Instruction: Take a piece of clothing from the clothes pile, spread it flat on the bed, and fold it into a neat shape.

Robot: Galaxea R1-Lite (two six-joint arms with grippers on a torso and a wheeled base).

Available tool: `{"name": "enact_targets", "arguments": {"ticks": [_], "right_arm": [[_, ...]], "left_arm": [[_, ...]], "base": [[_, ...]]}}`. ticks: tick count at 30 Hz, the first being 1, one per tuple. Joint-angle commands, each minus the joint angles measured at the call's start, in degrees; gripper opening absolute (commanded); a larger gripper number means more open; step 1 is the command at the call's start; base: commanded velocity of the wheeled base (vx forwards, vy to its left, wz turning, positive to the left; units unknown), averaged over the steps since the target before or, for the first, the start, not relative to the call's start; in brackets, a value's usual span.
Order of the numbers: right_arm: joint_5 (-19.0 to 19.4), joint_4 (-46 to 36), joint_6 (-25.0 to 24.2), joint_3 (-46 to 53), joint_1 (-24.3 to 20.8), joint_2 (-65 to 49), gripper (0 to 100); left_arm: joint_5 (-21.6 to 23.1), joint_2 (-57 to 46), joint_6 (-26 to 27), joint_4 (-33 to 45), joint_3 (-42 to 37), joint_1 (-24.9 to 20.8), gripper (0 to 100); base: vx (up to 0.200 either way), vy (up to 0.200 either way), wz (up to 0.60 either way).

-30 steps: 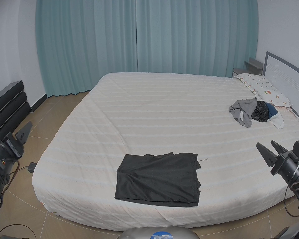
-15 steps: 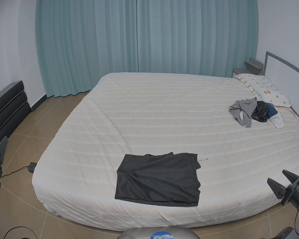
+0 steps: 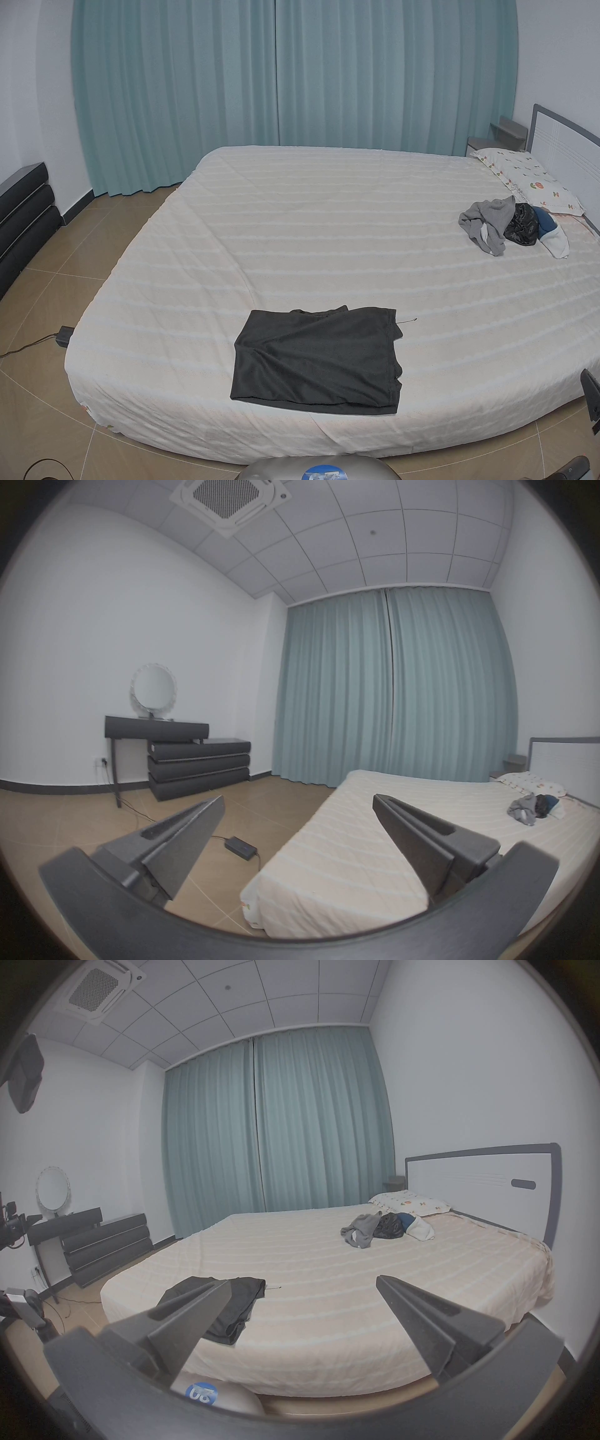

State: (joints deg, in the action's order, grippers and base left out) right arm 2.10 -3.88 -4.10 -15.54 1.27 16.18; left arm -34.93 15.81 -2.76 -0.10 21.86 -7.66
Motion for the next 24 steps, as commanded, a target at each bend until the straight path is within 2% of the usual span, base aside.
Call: {"name": "enact_targets", "arguments": {"ticks": [1, 7, 8, 11, 16, 20, 24], "right_arm": [[-0.08, -2.54, 0.93, -1.07, 1.72, -6.07, 100], [-0.6, -4.47, 3.66, 0.87, 1.46, -11.78, 100], [-1.04, -5.35, 4.45, 1.04, -0.13, -13.45, 100], [-0.69, -6.23, 4.89, 2.45, -1.0, -16.09, 100], [-0.78, -1.4, 6.03, 7.63, -1.0, -16.18, 100], [-0.16, 9.85, 7.17, 15.54, -1.0, -16.18, 100], [1.16, 9.68, 8.58, 15.46, -1.0, -16.18, 100]], "left_arm": [[0.03, -9.31, 2.49, 0.8, -2.79, 3.88, 100], [0.82, -11.5, 3.99, 0.36, -4.37, 5.46, 100], [3.99, -13.17, 4.25, 0.54, -5.16, 6.78, 100], [7.59, -15.72, 5.39, 0.36, -7.97, 7.57, 100], [7.68, -15.72, 5.39, -3.07, -12.89, 7.66, 100], [9.09, -15.72, 5.57, -8.87, -18.43, 7.57, 100], [12.25, -15.72, 6.97, -13.35, -21.86, 7.57, 100]], "base": [[0.0, 0.0, 0.0], [0.0, 0.0, 0.0], [0.0, 0.0, 0.0], [0.0, 0.0, 0.0], [0.0, 0.0, 0.0], [0.0, 0.0, 0.0], [0.0, 0.0, 0.0]]}}
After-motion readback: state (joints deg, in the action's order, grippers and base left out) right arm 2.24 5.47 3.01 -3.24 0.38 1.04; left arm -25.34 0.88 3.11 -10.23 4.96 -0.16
